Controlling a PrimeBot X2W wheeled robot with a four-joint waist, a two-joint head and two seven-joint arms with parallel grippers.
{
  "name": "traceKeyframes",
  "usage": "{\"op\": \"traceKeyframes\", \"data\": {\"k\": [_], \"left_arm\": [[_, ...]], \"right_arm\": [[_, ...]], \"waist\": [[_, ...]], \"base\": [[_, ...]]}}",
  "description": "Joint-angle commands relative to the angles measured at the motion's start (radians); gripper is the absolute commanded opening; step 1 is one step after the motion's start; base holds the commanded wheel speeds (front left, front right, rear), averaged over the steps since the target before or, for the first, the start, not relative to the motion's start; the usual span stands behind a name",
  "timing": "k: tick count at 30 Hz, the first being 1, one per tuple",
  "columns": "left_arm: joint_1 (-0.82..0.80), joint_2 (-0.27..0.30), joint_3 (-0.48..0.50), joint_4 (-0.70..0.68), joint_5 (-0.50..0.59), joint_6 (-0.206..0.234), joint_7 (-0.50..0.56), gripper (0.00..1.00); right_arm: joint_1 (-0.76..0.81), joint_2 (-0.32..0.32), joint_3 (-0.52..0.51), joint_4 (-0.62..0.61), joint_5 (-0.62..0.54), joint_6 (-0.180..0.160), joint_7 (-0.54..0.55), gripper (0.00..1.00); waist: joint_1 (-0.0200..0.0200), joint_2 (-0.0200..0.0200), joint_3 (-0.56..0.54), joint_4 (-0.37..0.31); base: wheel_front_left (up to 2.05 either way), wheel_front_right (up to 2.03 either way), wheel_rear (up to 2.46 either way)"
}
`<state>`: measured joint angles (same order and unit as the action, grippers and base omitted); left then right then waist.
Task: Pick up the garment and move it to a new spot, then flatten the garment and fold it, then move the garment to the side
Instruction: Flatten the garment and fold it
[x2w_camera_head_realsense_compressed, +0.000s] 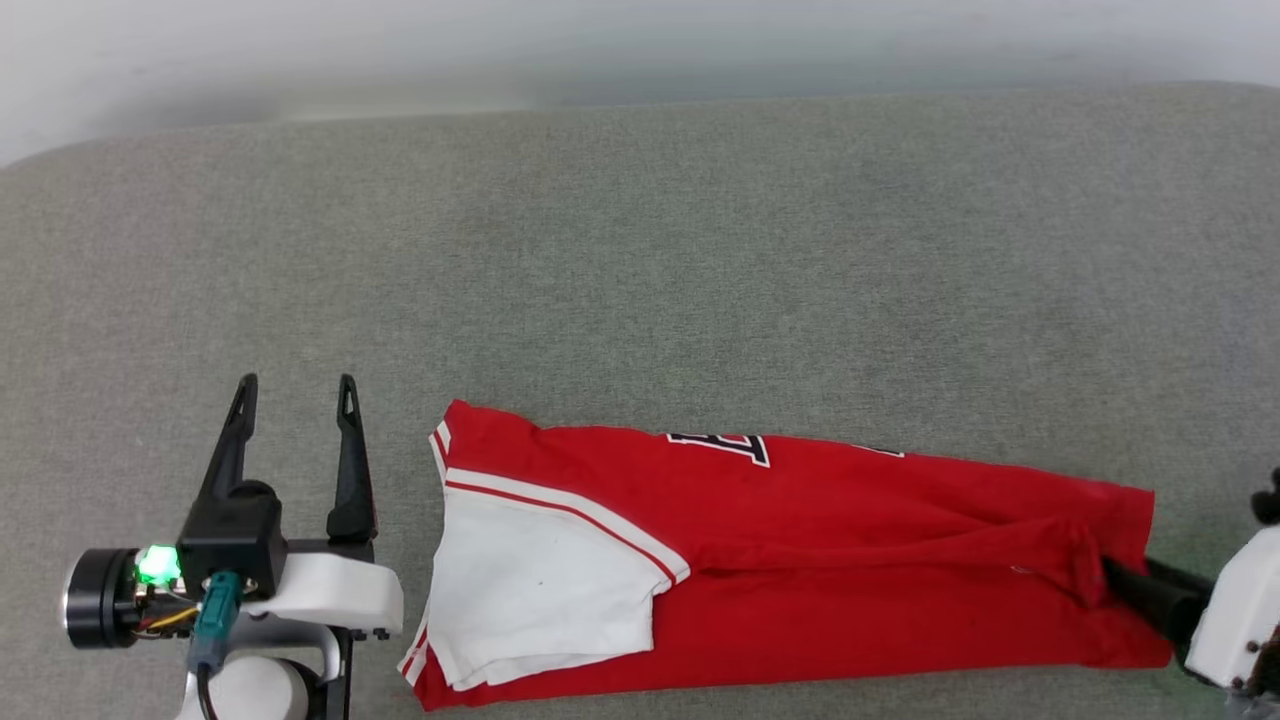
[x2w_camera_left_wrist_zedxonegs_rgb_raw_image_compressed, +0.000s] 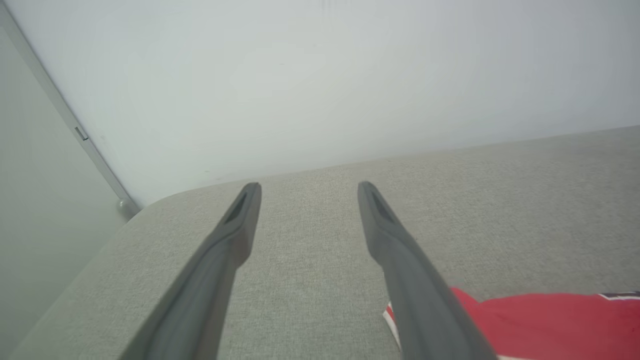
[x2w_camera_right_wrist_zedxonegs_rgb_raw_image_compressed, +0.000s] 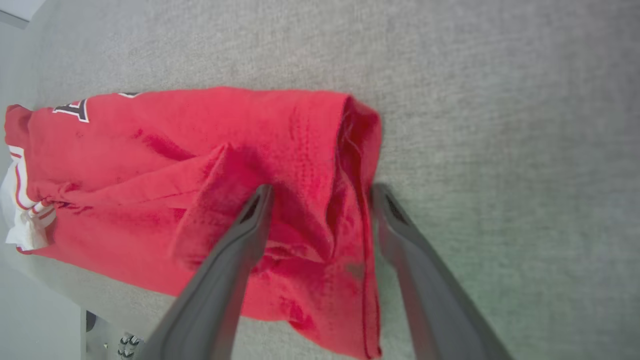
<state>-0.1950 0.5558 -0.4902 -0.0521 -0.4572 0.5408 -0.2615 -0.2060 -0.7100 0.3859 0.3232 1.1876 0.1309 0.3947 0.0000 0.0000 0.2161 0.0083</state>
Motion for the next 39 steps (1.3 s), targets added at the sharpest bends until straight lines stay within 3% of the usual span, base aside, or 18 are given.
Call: {"op": "traceKeyframes", "data": {"k": [1, 12, 13, 14, 15, 26, 33, 39], "left_arm": [[0.013, -0.007, 0.006, -0.002, 0.011, -0.006, -0.005, 1.00], [0.117, -0.190, 0.181, 0.006, 0.215, -0.111, -0.005, 1.00], [0.120, -0.205, 0.195, 0.006, 0.234, -0.118, -0.005, 1.00], [0.127, -0.220, 0.203, 0.008, 0.251, -0.127, -0.005, 1.00], [0.134, -0.234, 0.212, 0.010, 0.269, -0.134, -0.005, 1.00], [0.204, -0.331, 0.288, 0.012, 0.392, -0.180, -0.004, 1.00], [0.246, -0.358, 0.294, 0.011, 0.428, -0.197, -0.004, 1.00], [0.279, -0.364, 0.297, 0.013, 0.438, -0.213, -0.004, 1.00]], "right_arm": [[0.016, 0.006, 0.003, 0.005, 0.001, 0.000, 0.004, 1.00], [0.007, 0.128, 0.118, 0.075, 0.039, 0.000, 0.085, 1.00], [0.002, 0.133, 0.123, 0.072, 0.045, 0.000, 0.083, 0.82], [-0.007, 0.134, 0.122, 0.067, 0.044, 0.001, 0.069, 0.35], [-0.015, 0.132, 0.119, 0.065, 0.044, 0.001, 0.058, 0.00], [-0.055, -0.004, 0.061, 0.020, 0.063, 0.000, 0.000, 0.00], [-0.034, -0.120, 0.015, 0.099, 0.046, 0.000, 0.021, 0.00], [-0.021, -0.148, 0.013, 0.082, 0.048, 0.000, 0.081, 0.00]], "waist": [[0.0000, 0.0000, 0.003, 0.004], [0.0000, 0.0000, 0.018, 0.023], [0.0000, 0.0000, 0.018, 0.024], [0.0000, 0.0000, 0.017, 0.024], [0.0000, 0.0000, 0.016, 0.025], [0.0000, 0.0000, -0.035, 0.016], [0.0000, 0.0000, -0.071, 0.018], [0.0000, 0.0000, -0.097, 0.016]], "base": [[0.00, 0.00, 0.00], [0.00, 0.00, 0.00], [0.00, 0.00, 0.00], [0.00, 0.00, 0.00], [0.00, 0.00, 0.00], [0.00, 0.00, 0.00], [0.00, 0.00, 0.00], [0.00, 0.00, 0.00]]}}
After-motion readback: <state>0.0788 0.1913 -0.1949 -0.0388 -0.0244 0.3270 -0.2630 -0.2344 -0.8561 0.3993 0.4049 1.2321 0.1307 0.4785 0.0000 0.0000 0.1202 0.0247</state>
